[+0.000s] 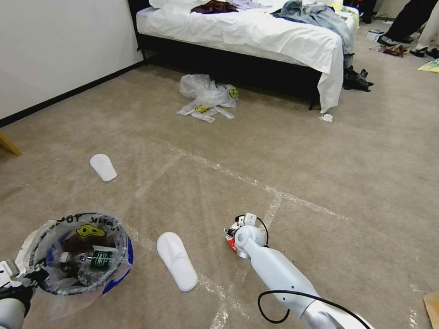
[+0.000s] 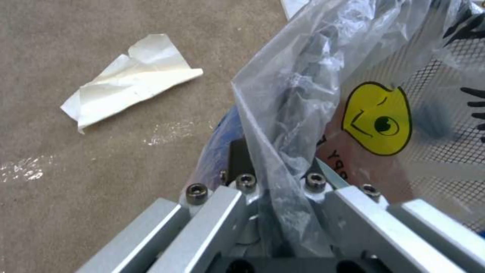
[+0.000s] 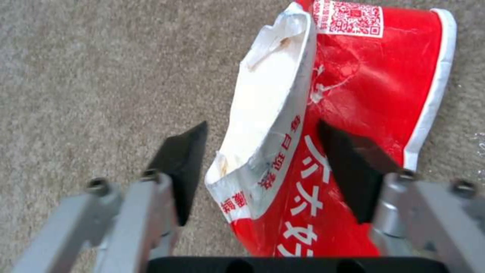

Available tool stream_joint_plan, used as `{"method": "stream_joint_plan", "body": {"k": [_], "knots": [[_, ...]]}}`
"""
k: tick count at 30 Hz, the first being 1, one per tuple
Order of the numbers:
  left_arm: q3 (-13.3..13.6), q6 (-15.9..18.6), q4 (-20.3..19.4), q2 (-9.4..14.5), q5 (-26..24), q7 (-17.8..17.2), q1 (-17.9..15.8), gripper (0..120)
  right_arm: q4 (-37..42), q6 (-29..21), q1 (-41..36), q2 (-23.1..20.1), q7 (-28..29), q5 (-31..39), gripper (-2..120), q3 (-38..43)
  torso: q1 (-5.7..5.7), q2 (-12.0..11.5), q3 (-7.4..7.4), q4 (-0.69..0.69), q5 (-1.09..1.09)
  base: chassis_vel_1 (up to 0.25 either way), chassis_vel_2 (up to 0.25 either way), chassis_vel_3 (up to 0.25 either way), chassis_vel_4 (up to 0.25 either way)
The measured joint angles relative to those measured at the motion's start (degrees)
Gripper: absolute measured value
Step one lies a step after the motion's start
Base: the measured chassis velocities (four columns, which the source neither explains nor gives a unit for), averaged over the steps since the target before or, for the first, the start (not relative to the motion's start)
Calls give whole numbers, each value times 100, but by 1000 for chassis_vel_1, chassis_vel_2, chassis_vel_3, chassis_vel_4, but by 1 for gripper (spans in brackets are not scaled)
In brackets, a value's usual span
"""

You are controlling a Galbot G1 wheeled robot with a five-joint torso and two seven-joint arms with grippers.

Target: Pick up the trash bin and place the garbage on the floor into it.

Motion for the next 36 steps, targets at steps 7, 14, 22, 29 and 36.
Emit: {"method": "stream_joint_plan", "body": {"k": [7, 14, 22, 29, 36], "knots": [[57, -6, 0, -27, 30, 2, -24, 1, 59, 33, -33, -74, -48, -77, 27, -12, 0, 0, 0, 0, 0, 0, 0, 0, 0], [75, -9, 1, -34, 43, 2, -30, 1, 101, 65, -76, -142, -119, -131, 5, -10, 0, 0, 0, 0, 1, 0, 0, 0, 0], [118, 1, -16, -25, 29, -10, -41, 1, 736, 134, -297, -438, -227, -180, 0, 29, 0, 0, 0, 0, 1, 0, 0, 0, 0], [112, 109, -87, 115, -256, -127, -85, 1, 1695, 601, -328, -961, -622, -292, 0, 118, 0, 0, 0, 0, 1, 0, 0, 0, 0], [73, 238, -178, 382, -839, -323, -200, 1, 2553, 1273, 125, -1540, -1210, -370, 0, 122, 0, 0, 0, 2, 1, 0, 0, 0, 0]]}}
